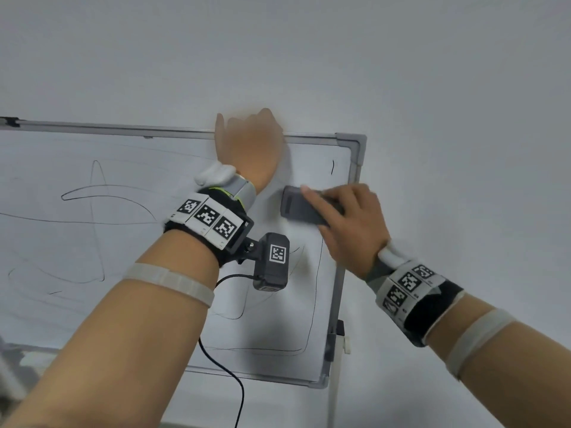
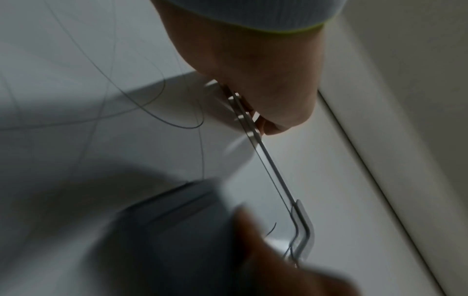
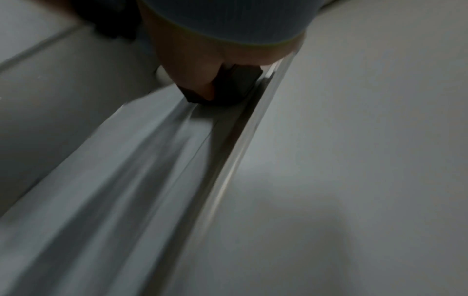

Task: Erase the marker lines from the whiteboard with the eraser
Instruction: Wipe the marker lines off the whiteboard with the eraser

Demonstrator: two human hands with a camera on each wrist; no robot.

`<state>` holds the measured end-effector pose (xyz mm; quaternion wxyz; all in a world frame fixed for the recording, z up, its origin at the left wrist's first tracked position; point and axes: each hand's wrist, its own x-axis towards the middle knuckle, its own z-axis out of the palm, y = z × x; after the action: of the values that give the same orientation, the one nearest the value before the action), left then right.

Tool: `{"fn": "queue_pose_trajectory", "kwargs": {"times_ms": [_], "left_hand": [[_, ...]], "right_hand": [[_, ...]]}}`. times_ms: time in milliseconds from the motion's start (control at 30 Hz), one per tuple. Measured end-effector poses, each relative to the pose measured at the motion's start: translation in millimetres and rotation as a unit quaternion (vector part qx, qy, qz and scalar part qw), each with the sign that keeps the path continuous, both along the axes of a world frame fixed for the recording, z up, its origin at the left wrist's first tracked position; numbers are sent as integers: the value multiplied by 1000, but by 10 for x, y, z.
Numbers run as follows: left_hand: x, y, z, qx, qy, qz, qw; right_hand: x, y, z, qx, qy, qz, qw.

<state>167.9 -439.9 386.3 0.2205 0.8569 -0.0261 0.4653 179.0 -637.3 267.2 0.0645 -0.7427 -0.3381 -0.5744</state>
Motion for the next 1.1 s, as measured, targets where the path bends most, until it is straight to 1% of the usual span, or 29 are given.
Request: {"fn": "queue_pose_trajectory", "kwargs": {"times_ms": [67,100,167,233,267,333,367,400,433,467,500,567,600,633,667,700,733,800,867,933,967,1000,1067,1100], "left_hand": [[18,-49,-8,-2,-9,18,1000],[25,-55,-10,-3,-11,25,1000],[36,-36,-1,-8,-9,27,1000],[51,-8,9,-13,-7,23,1000],[50,1,12,-16,-7,20,1000],[45,-2,17,-21,-5,11,1000],[47,-8,16,-22,-5,10,1000],[46,-16,17,-20,-5,11,1000],[50,-16,17,-19,-6,12,1000],[53,-13,14,-20,-5,12,1000],[55,-10,10,-22,-6,12,1000],[40,-9,7,-22,-10,10,1000],[28,-11,6,-21,-11,9,1000],[18,-9,7,-21,-11,5,1000],[7,6,8,-21,-9,0,1000],[-6,23,6,-21,-7,-6,1000],[-13,32,3,-22,-7,-12,1000],[-39,56,-33,-24,-5,-26,999],[-64,51,-76,-17,-18,-39,999],[-93,52,-116,-6,-27,-45,999],[-103,57,-135,-2,-31,-46,998],[-107,65,-150,3,-36,-46,998],[-127,84,-182,14,-41,-43,998],[-128,85,-196,16,-42,-41,998]], "right_hand": [[31,-6,374,67,4,6,998],[46,-1,497,79,2,7,997],[63,35,515,76,-6,9,997],[82,70,268,42,-2,15,999],[86,77,73,3,2,18,1000],[64,54,-302,-106,13,14,994],[64,36,-404,-147,18,12,989],[75,16,-396,-170,20,18,985],[99,8,-289,-175,17,30,984],[113,17,-112,-156,6,42,987],[124,29,118,-118,-11,53,992],[125,21,584,-33,-41,45,998],[117,11,723,-10,-47,35,998],[109,8,768,2,-48,30,998],[98,22,711,2,-49,33,998],[102,54,559,-10,-47,41,998],[113,82,322,-35,-37,50,997],[130,112,-289,-132,3,73,988],[116,69,-928,-232,42,75,969],[35,30,-1377,-289,68,70,952],[14,18,-1482,-300,73,71,949],[12,21,-1484,-301,72,75,948],[61,78,-1283,-275,52,82,957],[86,118,-1097,-237,36,87,967]]}}
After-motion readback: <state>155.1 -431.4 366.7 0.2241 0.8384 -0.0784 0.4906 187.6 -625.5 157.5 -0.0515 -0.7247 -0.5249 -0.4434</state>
